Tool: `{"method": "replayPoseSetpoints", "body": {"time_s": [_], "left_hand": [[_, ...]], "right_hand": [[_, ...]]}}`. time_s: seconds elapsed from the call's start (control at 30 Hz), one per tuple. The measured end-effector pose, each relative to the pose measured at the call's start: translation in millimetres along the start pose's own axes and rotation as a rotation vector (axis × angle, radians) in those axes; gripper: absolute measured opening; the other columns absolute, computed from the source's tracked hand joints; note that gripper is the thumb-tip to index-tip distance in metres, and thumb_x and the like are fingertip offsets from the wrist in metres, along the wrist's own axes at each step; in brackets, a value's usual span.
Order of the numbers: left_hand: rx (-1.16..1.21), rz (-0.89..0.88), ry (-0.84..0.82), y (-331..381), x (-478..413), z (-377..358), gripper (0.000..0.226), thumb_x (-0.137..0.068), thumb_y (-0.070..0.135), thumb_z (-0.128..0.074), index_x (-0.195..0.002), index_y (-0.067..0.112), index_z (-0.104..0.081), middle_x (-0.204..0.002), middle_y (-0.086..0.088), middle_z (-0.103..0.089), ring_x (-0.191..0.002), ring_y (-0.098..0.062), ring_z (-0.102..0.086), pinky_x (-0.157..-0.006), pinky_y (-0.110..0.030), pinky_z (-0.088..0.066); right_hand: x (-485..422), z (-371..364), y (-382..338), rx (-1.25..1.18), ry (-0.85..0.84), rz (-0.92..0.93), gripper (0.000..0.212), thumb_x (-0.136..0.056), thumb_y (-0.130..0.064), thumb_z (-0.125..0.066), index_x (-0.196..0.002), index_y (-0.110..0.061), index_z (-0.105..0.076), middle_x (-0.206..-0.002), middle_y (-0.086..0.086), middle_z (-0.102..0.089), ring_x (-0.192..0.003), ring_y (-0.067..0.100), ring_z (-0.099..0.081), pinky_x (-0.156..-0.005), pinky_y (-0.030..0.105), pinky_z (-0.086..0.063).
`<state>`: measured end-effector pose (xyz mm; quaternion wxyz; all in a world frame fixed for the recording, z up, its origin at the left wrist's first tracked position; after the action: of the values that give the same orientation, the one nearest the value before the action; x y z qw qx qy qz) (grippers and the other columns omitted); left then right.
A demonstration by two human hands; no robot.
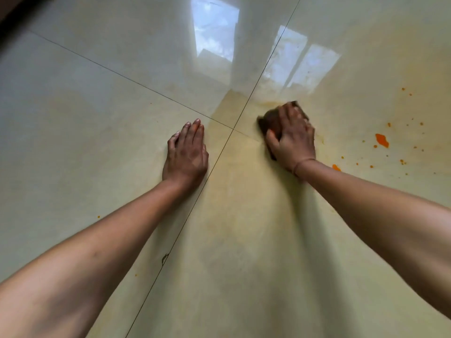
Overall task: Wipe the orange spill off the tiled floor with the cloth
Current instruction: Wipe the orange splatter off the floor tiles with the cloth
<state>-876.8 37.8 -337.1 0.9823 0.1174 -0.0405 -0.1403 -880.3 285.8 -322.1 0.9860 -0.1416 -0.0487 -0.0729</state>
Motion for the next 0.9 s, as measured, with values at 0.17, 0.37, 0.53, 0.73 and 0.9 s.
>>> {"method": "replayPoseSetpoints", "body": {"time_s": [0.17, 0.37, 0.53, 0.73, 0.9], "left_hand": [[0.057, 0.011, 0.046, 19.1, -11.5, 10.4, 0.052, -0.093, 0.029, -0.047, -0.139, 0.005, -0.039, -0.150, -0.012, -0.034, -0.141, -0.024, -0.025, -0.112, -0.040, -0.013], [-0.017, -0.095, -0.036, 61.1, -28.2, -14.8, 0.060, -0.099, 0.038, -0.034, -0.150, 0.010, -0.020, -0.159, -0.005, -0.016, -0.146, -0.018, -0.013, -0.114, -0.036, -0.010], [-0.027, -0.083, -0.079, 64.2, -26.0, -12.1, 0.059, -0.099, 0.037, -0.033, -0.151, 0.011, -0.020, -0.160, -0.003, -0.014, -0.146, -0.018, -0.011, -0.115, -0.037, -0.010], [-0.046, -0.091, -0.080, 61.3, -27.6, -19.7, 0.060, -0.098, 0.038, -0.027, -0.150, 0.010, -0.019, -0.160, -0.003, -0.015, -0.146, -0.018, -0.011, -0.115, -0.038, -0.012], [-0.059, -0.111, -0.079, 65.6, -27.0, -18.4, 0.063, -0.098, 0.038, -0.029, -0.151, 0.007, -0.013, -0.160, -0.008, -0.010, -0.147, -0.021, -0.007, -0.116, -0.041, -0.007]], "right_hand": [[48.4, -30.2, -49.1, 0.096, -0.162, 0.486, 0.076, -0.084, -0.054, -0.036, -0.151, -0.019, -0.030, -0.160, 0.007, -0.024, -0.147, 0.023, -0.021, -0.116, 0.042, -0.019], [-36.4, 7.5, 21.8, 0.012, 0.020, -0.106, 0.070, -0.090, -0.046, -0.046, -0.151, -0.019, -0.026, -0.160, 0.009, -0.021, -0.148, 0.026, -0.018, -0.118, 0.046, -0.017], [79.7, -13.8, 4.0, 0.109, -0.197, 0.491, 0.075, -0.083, -0.053, -0.040, -0.149, -0.017, -0.034, -0.158, 0.010, -0.028, -0.145, 0.027, -0.027, -0.115, 0.043, -0.023], [40.9, 15.5, 87.7, 0.023, 0.012, -0.237, 0.074, -0.089, -0.046, -0.045, -0.154, -0.019, -0.020, -0.162, 0.008, -0.014, -0.149, 0.025, -0.013, -0.119, 0.044, -0.014], [163.7, -13.2, 55.4, 0.073, -0.136, 0.305, 0.079, -0.082, -0.054, -0.041, -0.152, -0.020, -0.027, -0.160, 0.009, -0.023, -0.147, 0.026, -0.021, -0.116, 0.044, -0.020]]}}
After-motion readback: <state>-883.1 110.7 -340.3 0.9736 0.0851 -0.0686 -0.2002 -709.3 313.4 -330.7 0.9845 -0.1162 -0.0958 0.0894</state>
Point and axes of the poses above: each hand's wrist, its own x-axis away from the middle knuckle, its own z-axis out of the back of the hand, y = z × x, the point moved 5 cm from there along -x, towards the middle knuckle
